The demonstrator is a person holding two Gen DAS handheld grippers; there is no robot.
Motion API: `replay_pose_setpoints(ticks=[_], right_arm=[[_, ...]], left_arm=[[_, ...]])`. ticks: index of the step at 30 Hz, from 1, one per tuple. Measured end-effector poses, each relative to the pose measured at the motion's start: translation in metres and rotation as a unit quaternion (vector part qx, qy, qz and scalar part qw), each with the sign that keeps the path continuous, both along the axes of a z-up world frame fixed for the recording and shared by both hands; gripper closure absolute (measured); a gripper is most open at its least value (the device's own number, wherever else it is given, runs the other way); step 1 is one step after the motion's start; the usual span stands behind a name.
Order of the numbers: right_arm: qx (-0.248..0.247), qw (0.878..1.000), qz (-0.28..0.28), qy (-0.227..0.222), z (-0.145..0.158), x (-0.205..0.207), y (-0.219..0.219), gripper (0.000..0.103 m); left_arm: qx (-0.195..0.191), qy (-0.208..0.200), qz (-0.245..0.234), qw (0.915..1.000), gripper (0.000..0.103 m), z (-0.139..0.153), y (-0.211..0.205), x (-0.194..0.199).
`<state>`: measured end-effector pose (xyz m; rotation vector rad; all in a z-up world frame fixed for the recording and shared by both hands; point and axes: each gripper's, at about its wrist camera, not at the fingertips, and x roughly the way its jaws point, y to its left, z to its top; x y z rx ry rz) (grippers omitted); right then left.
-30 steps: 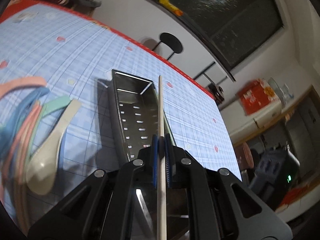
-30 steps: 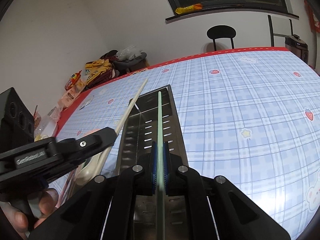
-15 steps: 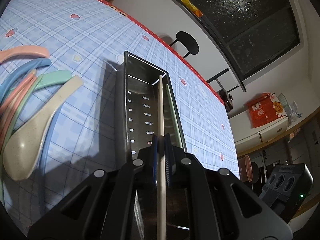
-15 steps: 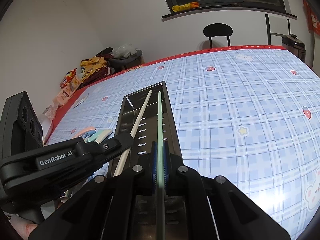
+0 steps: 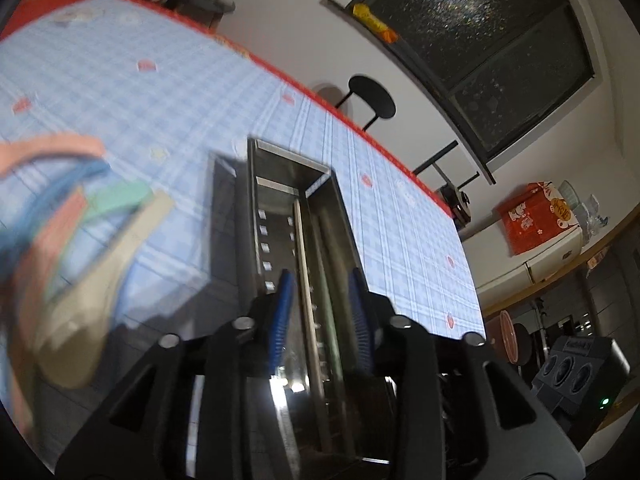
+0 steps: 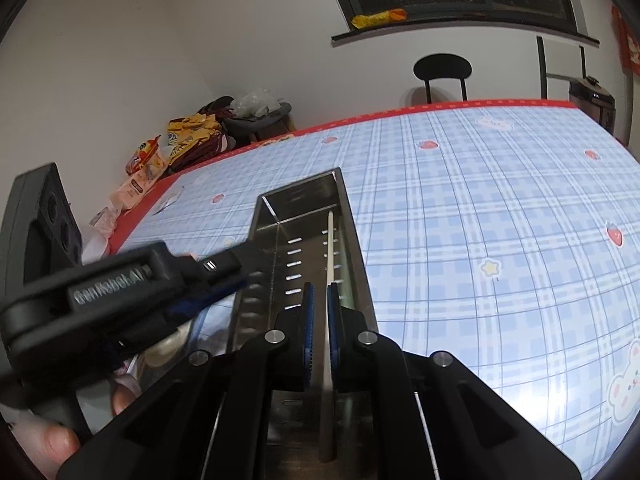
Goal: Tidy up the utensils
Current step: 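Carry both chopsticks into the steel holder and open both tools, then grasp the blue chopstick with the right tool while the left tool grasps the pink chopstick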
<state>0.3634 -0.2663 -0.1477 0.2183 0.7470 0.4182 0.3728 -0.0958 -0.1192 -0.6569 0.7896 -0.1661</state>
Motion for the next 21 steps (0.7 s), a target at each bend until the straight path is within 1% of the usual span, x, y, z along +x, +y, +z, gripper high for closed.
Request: replay_pose_setpoints(ticks=[1,2,3,4,5,6,7,8,9,11,15,16,17,19,21], right_arm=[[-0.002,1.0,0.001,-0.004,0.002,-0.001,0.001,0.081],[-0.004,1.0,0.0,-0.008,0.003,-0.003,0.002,0.066],[-0.007,1.0,-0.001,-0.015,0.006,-0.005,0.003,0.057],[-0.009,1.0,-0.002,-0.023,0.008,-0.006,0.004,0.044],[-0.012,1.0,-0.003,-0.029,0.01,-0.008,0.004,0.033],[-0.017,0.999,-0.003,-0.038,0.013,-0.01,0.006,0.026],[-0.023,0.999,-0.005,-0.046,0.016,-0.012,0.008,0.014],[-0.026,0.998,-0.007,-0.052,0.017,-0.014,0.009,0.007],[-0.032,0.997,-0.008,-0.063,0.019,-0.017,0.012,0.006],[-0.054,0.996,-0.01,-0.074,0.021,-0.022,0.019,0.006],[-0.092,0.99,-0.001,-0.104,0.021,-0.033,0.039,0.006],[-0.097,0.989,-0.001,-0.109,0.022,-0.037,0.042,0.006],[-0.1,0.988,-0.001,-0.113,0.023,-0.04,0.045,0.006],[-0.094,0.989,-0.001,-0.117,0.028,-0.05,0.052,0.006],[-0.068,0.991,0.002,-0.118,0.035,-0.059,0.058,0.006]], left_arm=[[0.007,-0.01,0.002,0.9999,0.058,0.006,0.004,-0.003],[0.014,-0.019,0.004,0.9997,0.055,0.012,0.008,-0.006],[0.022,-0.027,0.006,0.9994,0.047,0.018,0.012,-0.008],[0.034,-0.038,0.011,0.9986,0.04,0.024,0.019,-0.012],[0.045,-0.047,0.015,0.9978,0.037,0.03,0.025,-0.017],[0.057,-0.056,0.017,0.9967,0.026,0.037,0.032,-0.021],[0.065,-0.063,0.019,0.9957,0.016,0.041,0.037,-0.026],[0.076,-0.071,0.022,0.9943,0.012,0.046,0.043,-0.03],[0.091,-0.081,0.028,0.9922,0.009,0.052,0.051,-0.037],[0.116,-0.087,0.03,0.989,0.006,0.057,0.065,-0.045],[0.169,-0.095,0.027,0.9808,0.006,0.063,0.096,-0.06],[0.185,-0.093,0.025,0.978,0.006,0.063,0.107,-0.063],[0.194,-0.093,0.024,0.9763,0.006,0.063,0.116,-0.066],[0.206,-0.1,0.019,0.9732,0.006,0.062,0.135,-0.074],[0.218,-0.108,0.012,0.97,0.006,0.062,0.152,-0.082]])
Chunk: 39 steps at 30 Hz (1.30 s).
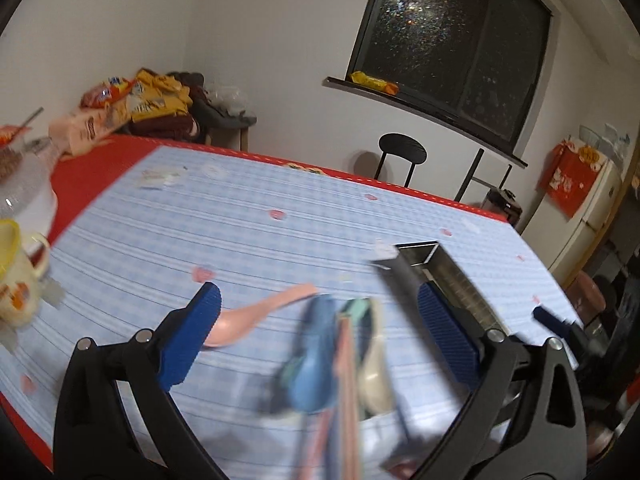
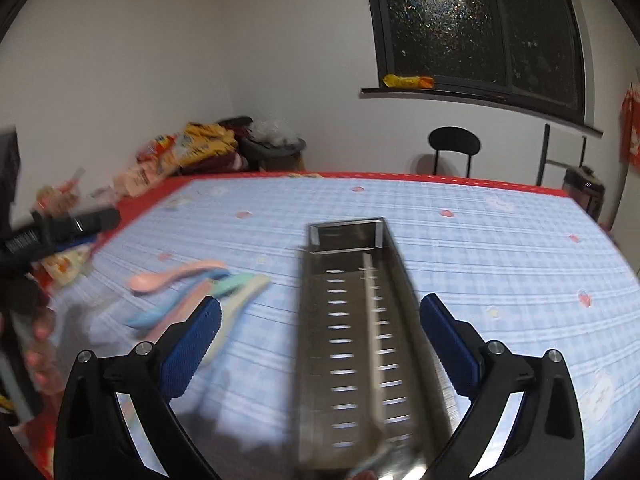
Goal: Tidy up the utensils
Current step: 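Grasp the blue chopstick with the right tool while the left tool grasps the pink chopstick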
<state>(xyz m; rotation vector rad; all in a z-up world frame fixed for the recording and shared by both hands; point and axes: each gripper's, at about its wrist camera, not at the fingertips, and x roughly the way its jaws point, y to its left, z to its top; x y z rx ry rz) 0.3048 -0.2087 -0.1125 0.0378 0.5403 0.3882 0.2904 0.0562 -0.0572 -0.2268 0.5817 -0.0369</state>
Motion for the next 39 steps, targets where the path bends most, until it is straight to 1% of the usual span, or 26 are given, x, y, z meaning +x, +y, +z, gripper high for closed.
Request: replay_pose_setpoints(ticks=[3,6,8,10,12,14,15,16,17,18,19,20,21,23,27,29,31,33,34,36,37,39], right_arm=[[0.023,1.0,0.011,0.007,0.004,-0.012,0.012,0.006],[0.032,0.998,0.038,0.037,0.0,-0.018,0.029,0.006],[0.021,0.998,0.04,0.051,-0.004,-0.023,0.04,0.006],[-0.003,0.997,0.046,0.054,-0.009,-0.029,0.055,0.006],[-0.029,0.996,0.059,0.06,-0.017,-0.034,0.069,0.017],[-0.053,0.993,0.065,0.082,-0.028,-0.035,0.081,0.041],[-0.059,0.992,0.065,0.09,-0.031,-0.035,0.084,0.045],[-0.064,0.991,0.063,0.097,-0.035,-0.034,0.086,0.051],[-0.069,0.99,0.062,0.106,-0.04,-0.034,0.089,0.056],[-0.073,0.989,0.062,0.111,-0.042,-0.033,0.091,0.058],[-0.077,0.988,0.059,0.117,-0.045,-0.032,0.092,0.064],[-0.079,0.988,0.056,0.121,-0.048,-0.031,0.095,0.068],[-0.081,0.987,0.053,0.127,-0.051,-0.029,0.096,0.07],[-0.089,0.986,0.046,0.137,-0.056,-0.023,0.1,0.074],[-0.105,0.983,0.035,0.148,-0.064,-0.019,0.102,0.074],[-0.109,0.983,0.032,0.147,-0.065,-0.016,0.101,0.078],[-0.112,0.982,0.031,0.148,-0.066,-0.014,0.102,0.08],[-0.114,0.982,0.032,0.147,-0.066,-0.013,0.103,0.082],[-0.114,0.982,0.033,0.146,-0.067,-0.013,0.103,0.083],[-0.115,0.982,0.032,0.145,-0.067,-0.012,0.102,0.085],[-0.116,0.982,0.032,0.145,-0.067,-0.012,0.102,0.085],[-0.117,0.982,0.032,0.144,-0.067,-0.011,0.103,0.085]], left_arm=[[0.035,-0.01,-0.017,0.9992,0.006,0.0,0.023,-0.016],[0.061,-0.014,-0.03,0.9976,0.006,-0.003,0.035,-0.026],[0.072,-0.011,-0.047,0.9962,0.006,-0.009,0.042,-0.033],[0.084,-0.006,-0.066,0.9943,0.006,-0.017,0.046,-0.038],[0.096,0.002,-0.083,0.9919,0.007,-0.025,0.046,-0.042],[0.096,0.011,-0.104,0.9899,0.007,-0.034,0.044,-0.047],[0.091,0.015,-0.115,0.989,0.01,-0.037,0.042,-0.049],[0.082,0.022,-0.131,0.9877,0.021,-0.041,0.039,-0.05],[0.073,0.033,-0.145,0.9862,0.029,-0.045,0.036,-0.05],[0.068,0.042,-0.155,0.9848,0.039,-0.049,0.034,-0.05],[0.06,0.053,-0.167,0.9826,0.045,-0.053,0.031,-0.049],[0.055,0.06,-0.176,0.981,0.048,-0.057,0.028,-0.048],[0.052,0.066,-0.183,0.9794,0.054,-0.06,0.025,-0.047],[0.055,0.077,-0.196,0.976,0.057,-0.066,0.017,-0.046],[0.069,0.095,-0.214,0.9697,0.057,-0.074,0.001,-0.042],[0.075,0.107,-0.221,0.9665,0.058,-0.08,-0.008,-0.039],[0.088,0.115,-0.223,0.964,0.062,-0.085,-0.016,-0.036],[0.097,0.121,-0.221,0.9627,0.063,-0.089,-0.019,-0.033],[0.102,0.125,-0.219,0.9622,0.066,-0.092,-0.021,-0.032],[0.099,0.125,-0.216,0.9633,0.067,-0.093,-0.02,-0.032],[0.099,0.125,-0.212,0.9642,0.072,-0.093,-0.019,-0.032],[0.098,0.126,-0.206,0.9654,0.078,-0.094,-0.017,-0.031]])
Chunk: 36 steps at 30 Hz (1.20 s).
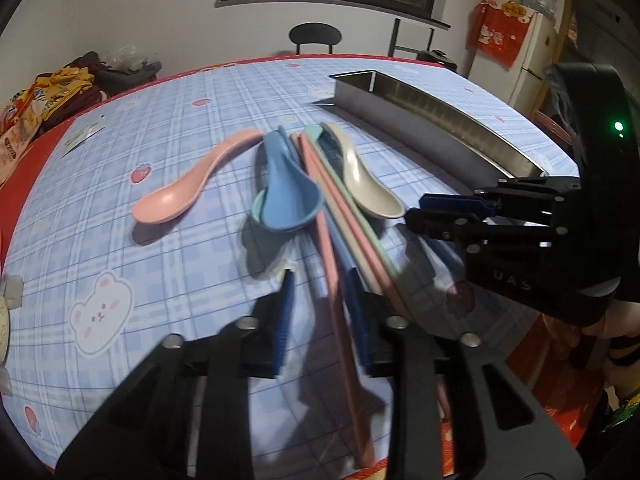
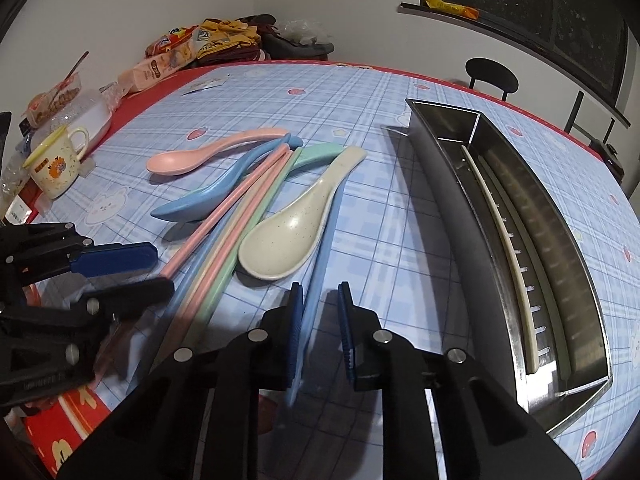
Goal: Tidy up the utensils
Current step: 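Grasp the blue chopstick with the right tool while the left tool grasps the pink chopstick, then carry the blue and pink chopsticks into the steel holder and release them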
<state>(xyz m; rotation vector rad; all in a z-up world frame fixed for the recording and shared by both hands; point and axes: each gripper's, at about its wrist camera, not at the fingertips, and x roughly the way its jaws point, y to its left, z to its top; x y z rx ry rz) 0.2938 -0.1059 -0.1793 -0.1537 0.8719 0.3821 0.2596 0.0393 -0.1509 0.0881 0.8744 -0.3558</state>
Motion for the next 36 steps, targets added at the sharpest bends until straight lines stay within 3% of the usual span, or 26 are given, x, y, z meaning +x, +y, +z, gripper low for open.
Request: replay_pose_setpoints(ticks=[11,14,21,25,36], right_arm=[[0.005,1.0,-0.001,0.001,0.0,0.0,-0.001,0.086],[0.005,1.0,-0.005,0.002,0.0,0.0,0.0,0.086],[0.002,1.0,-0.006,0.001,0.0,0.001,0.001,0.086],[0.01,1.0,-0.019,0.002,0.0,0.003,-0.004,0.096],[0.029,0.998,-0.053,-0.014,0.004,-0.002,-0.018,0.097]], left_arm=[[0.003,0.014,0.005,0.9999,0.079,-0.006,0.001,0.004],[0.02,0.008,0.013,0.9997,0.093,-0.007,-0.002,0.003],[0.006,0.009,0.003,0.9999,0.093,-0.007,-0.002,0.002],[0.002,-0.002,0.001,1.0,0.093,-0.004,-0.002,-0.002],[-0.007,-0.032,0.001,0.9995,0.093,0.005,0.0,-0.009]])
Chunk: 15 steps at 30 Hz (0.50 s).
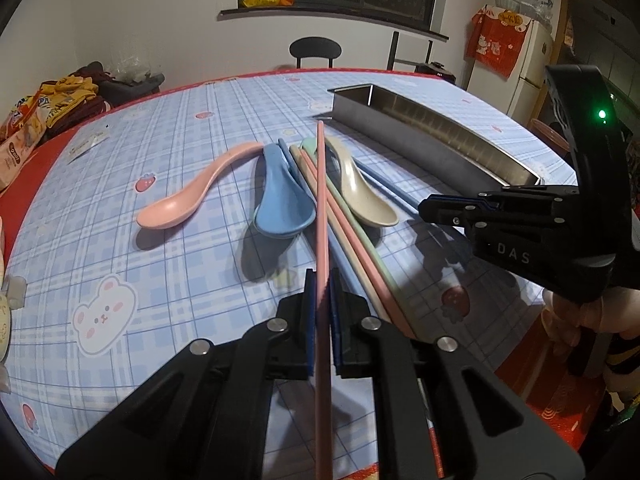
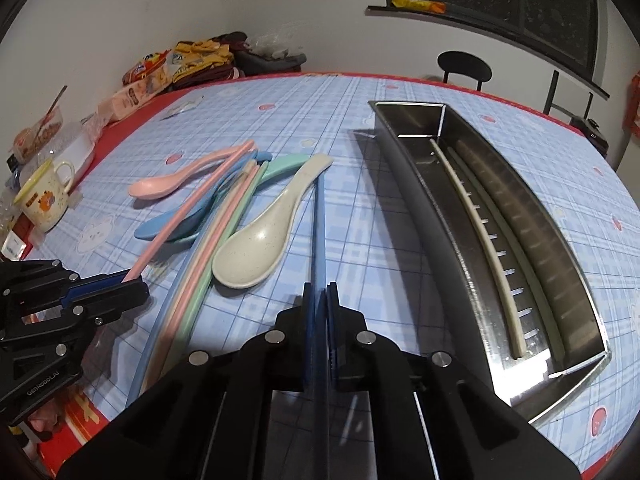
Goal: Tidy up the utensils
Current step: 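Carry the blue and pink chopsticks into the steel holder and release them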
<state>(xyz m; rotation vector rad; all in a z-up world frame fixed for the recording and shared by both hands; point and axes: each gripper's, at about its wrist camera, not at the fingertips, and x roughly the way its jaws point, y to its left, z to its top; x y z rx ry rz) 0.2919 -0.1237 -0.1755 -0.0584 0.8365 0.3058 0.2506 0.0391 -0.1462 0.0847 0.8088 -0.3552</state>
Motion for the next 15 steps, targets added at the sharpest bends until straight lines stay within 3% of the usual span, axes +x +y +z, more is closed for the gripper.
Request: replay_pose_setpoints(ticks=[15], right_arm=[[0.032,0.998,-0.03,-0.041,0.012,-0.01,-0.018,0.097]], left_arm=[[-0.011,-0.017,0.015,0.9997,0.093,0.004,0.007,-0.002]])
